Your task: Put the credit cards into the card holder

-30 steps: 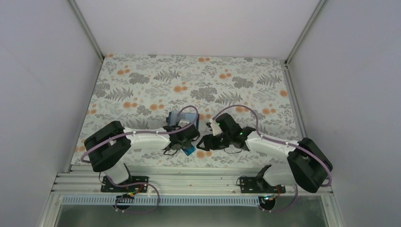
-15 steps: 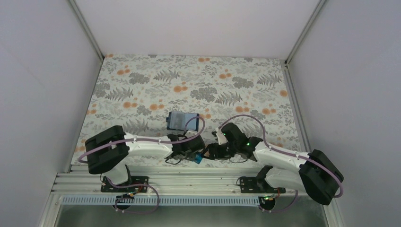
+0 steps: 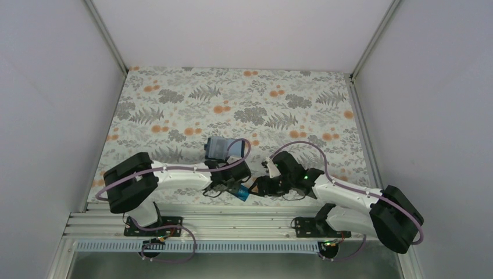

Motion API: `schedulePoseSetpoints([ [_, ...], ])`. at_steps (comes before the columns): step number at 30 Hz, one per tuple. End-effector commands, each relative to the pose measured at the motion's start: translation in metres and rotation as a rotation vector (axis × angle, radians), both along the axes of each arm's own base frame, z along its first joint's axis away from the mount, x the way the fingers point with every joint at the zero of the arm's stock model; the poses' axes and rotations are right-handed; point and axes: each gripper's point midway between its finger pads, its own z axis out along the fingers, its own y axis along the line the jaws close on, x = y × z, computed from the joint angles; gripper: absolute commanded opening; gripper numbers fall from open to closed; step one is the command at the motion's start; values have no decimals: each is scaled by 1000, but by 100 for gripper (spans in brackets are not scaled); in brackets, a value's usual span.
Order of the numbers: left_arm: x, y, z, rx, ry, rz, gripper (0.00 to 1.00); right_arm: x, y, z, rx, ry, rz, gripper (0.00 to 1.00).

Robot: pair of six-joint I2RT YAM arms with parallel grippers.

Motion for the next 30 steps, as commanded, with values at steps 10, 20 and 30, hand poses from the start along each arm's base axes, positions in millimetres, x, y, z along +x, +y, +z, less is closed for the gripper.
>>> schedulePoseSetpoints([
  [10, 0, -31, -16, -77, 70, -97, 32, -1, -2, 6, -28, -30, 23, 63],
  [20, -38, -20, -31, -62, 175, -110, 32, -27, -7, 3, -18, 51, 120, 66],
  [30, -65, -14, -33, -29, 193, -143, 32, -29, -5, -1, -22, 75, 133, 66],
])
